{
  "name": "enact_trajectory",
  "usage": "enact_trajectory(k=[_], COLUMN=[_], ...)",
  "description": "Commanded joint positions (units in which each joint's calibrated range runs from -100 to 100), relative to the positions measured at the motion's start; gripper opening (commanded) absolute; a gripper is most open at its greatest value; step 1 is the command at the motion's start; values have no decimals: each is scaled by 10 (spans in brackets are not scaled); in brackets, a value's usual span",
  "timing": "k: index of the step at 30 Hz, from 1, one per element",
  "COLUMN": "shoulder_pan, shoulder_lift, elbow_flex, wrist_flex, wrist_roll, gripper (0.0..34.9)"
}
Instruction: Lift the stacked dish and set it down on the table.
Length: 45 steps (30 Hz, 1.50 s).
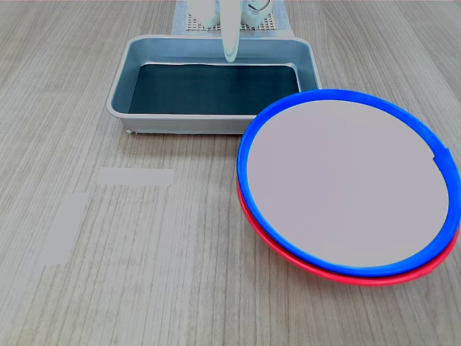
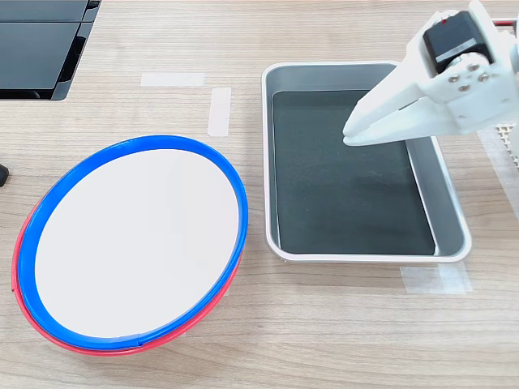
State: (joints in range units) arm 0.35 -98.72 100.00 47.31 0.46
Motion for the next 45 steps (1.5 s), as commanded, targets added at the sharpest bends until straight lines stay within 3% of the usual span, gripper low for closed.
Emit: enact_trajectory(k=[1,43,45], shoulder_pan=[2,0,-24], shoulder_lift=[-3,-3,-3], elbow_flex=[0,0,0], wrist_flex=[1,1,1], wrist_roll=[2,3,8], gripper=[3,3,2])
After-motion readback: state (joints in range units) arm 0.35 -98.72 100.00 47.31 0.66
